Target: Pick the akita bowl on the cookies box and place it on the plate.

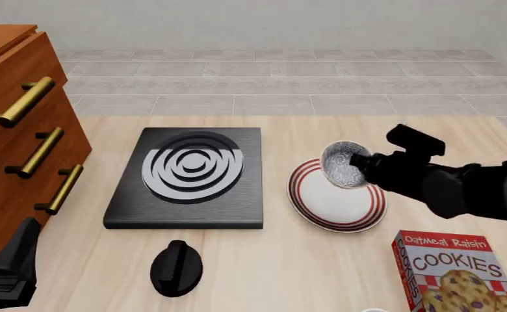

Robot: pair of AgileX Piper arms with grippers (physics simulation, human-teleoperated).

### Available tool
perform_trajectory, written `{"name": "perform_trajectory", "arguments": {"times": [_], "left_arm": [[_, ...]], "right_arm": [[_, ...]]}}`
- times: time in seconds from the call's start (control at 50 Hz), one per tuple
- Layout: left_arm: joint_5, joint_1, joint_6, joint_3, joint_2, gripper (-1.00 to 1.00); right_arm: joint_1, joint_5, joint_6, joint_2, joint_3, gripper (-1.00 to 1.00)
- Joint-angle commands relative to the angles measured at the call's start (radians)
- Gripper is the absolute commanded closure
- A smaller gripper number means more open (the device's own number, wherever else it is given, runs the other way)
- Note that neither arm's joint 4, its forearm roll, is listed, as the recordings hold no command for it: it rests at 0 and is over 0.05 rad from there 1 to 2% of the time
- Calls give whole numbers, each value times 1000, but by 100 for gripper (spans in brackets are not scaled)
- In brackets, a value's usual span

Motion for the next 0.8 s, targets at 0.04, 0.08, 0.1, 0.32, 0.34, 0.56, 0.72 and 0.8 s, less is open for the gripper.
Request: {"name": "perform_trajectory", "arguments": {"times": [0.04, 0.08, 0.1, 0.32, 0.34, 0.56, 0.72, 0.8], "left_arm": [[0, 0, 0, 0, 0, -100], [0, 0, 0, 0, 0, -100], [0, 0, 0, 0, 0, -100], [0, 0, 0, 0, 0, -100], [0, 0, 0, 0, 0, -100], [0, 0, 0, 0, 0, -100], [0, 0, 0, 0, 0, -100], [0, 0, 0, 0, 0, -100]], "right_arm": [[-3, -32, 2, 48, 2, 100], [-5, -31, -2, 53, -1, 100], [-5, -35, 2, 55, 1, 100], [-2, -52, -1, 83, 2, 100], [-2, -54, 2, 86, 3, 100], [-3, -60, -4, 120, -10, 100], [-6, -61, -10, 139, -17, 100], [-8, -59, -13, 147, -22, 100]]}}
